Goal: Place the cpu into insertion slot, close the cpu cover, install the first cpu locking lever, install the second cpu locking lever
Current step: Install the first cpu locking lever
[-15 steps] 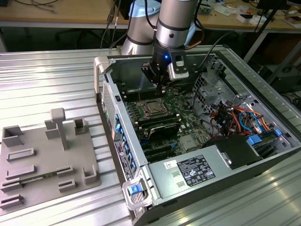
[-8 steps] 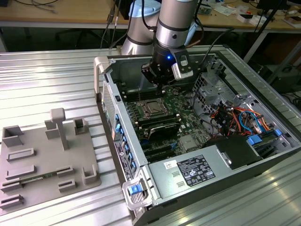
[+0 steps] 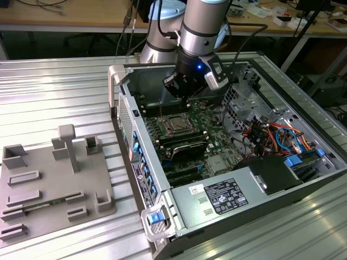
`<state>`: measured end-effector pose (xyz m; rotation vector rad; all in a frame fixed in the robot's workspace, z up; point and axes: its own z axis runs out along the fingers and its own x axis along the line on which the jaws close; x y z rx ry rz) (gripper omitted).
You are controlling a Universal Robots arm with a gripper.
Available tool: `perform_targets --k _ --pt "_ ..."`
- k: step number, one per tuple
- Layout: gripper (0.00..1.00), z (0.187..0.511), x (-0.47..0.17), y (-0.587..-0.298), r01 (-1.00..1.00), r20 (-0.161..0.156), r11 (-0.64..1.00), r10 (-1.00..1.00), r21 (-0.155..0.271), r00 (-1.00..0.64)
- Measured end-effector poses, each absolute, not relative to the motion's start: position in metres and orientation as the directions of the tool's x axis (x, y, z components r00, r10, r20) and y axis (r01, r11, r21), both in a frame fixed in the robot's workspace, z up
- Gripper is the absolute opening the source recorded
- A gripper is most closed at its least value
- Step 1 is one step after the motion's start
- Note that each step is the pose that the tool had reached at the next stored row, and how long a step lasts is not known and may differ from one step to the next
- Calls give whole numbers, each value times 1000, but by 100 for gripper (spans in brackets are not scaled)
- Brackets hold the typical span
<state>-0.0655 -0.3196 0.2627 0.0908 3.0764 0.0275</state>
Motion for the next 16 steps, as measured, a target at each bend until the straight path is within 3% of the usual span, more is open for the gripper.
perform_targets --k 6,16 --pt "11 262 -66 -320 -74 -63 997 -72 20 -995" --pt "11 262 -74 -320 -81 -63 996 -80 20 -995"
